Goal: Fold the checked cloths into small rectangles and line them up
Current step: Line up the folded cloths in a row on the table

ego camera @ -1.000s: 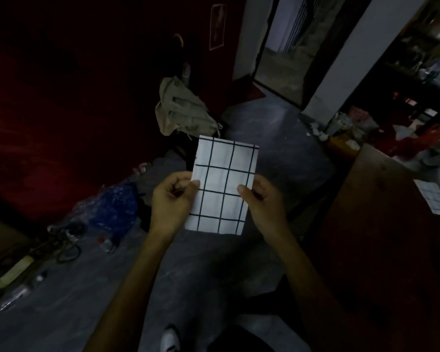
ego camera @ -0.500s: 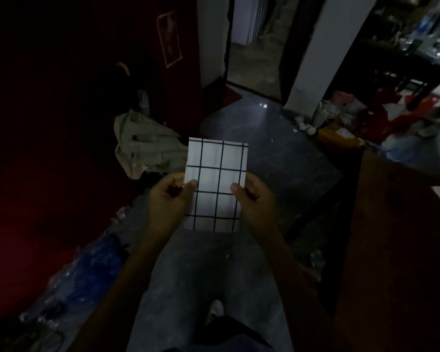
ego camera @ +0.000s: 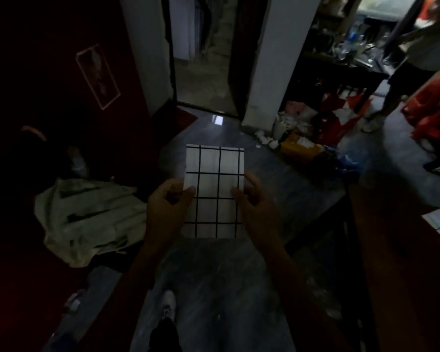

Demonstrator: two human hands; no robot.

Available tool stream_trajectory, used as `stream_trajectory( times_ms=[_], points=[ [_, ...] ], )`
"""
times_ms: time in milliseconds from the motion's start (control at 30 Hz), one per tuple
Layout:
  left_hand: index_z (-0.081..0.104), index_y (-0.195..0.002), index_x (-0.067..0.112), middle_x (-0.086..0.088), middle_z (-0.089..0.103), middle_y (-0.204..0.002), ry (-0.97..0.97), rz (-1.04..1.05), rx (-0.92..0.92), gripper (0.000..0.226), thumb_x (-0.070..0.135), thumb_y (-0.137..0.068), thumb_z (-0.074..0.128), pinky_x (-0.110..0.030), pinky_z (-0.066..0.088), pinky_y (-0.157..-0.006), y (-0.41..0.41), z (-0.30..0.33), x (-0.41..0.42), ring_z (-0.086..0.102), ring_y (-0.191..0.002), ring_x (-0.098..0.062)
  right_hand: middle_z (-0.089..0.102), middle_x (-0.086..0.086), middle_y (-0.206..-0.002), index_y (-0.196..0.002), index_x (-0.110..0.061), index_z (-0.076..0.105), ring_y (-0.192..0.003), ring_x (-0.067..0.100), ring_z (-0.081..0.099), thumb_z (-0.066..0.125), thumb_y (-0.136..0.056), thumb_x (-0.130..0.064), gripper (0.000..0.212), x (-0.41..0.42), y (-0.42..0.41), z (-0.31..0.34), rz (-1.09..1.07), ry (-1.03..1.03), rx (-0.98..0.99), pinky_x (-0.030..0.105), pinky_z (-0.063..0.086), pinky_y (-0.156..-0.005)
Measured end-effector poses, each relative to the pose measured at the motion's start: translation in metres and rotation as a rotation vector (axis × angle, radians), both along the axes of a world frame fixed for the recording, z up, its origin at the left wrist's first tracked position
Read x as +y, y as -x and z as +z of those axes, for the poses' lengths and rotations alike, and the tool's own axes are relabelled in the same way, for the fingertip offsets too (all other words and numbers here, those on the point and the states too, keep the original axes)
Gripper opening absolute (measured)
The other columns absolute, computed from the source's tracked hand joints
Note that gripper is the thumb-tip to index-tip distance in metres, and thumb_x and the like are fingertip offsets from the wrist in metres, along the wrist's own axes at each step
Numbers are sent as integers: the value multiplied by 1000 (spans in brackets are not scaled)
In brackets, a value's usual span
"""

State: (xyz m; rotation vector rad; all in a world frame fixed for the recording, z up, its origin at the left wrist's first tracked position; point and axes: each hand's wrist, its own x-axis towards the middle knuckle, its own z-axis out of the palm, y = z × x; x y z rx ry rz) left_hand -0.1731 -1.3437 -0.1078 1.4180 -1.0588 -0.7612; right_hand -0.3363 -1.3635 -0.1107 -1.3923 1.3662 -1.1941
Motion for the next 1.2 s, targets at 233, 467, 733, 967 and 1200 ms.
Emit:
stream_trajectory(
  times_ms=[233, 467, 733, 967, 1200],
  points=[
    [58, -95, 27, 20, 56, -87, -55, -154, 53, 16, 14, -86, 63, -12, 41, -61, -25, 11, -160, 54, -80, 4, 59, -15, -113, -133, -26, 45, -104, -1, 61, 57, -92, -12, 44, -116, -33, 30, -174, 53, -25, 25, 54, -85],
    [60, -97, 22, 18, 59, -90, 5, -421, -31, 15, 13, -87, 62, -1, 43, -65, 2, 18, -294, 55, -82, 16, 66, -4, -107, -132, -26, 49, -99, 8, 65, 62, -89, -13, 47, -219, -5, 27, -419, -4, -115, 30, 56, -83],
    [62, -105, 14, 12, 63, -96, 18, -624, -101, 19, 8, -87, 62, -5, 46, -69, 109, -9, -444, 60, -88, 3, 62, -6, -112, -127, -36, 46, -97, 4, 64, 60, -91, -16, 44, -344, 89, -14, -621, -20, -169, 15, 54, -71],
    [65, -107, 17, 6, 66, -102, 38, -746, -252, 19, 14, -88, 61, -20, 50, -79, 227, 10, -574, 61, -93, -4, 65, -11, -106, -128, -34, 51, -95, 0, 63, 62, -90, -19, 43, -456, 201, -5, -791, -9, -205, 21, 55, -74],
    [65, -96, 24, 17, 64, -91, 58, -911, -154, 21, 6, -85, 64, -5, 46, -70, 332, 13, -667, 60, -83, 8, 65, -11, -106, -122, -44, 47, -92, -6, 62, 62, -89, -22, 42, -529, 287, -7, -951, -37, -188, 16, 53, -69]
  ],
)
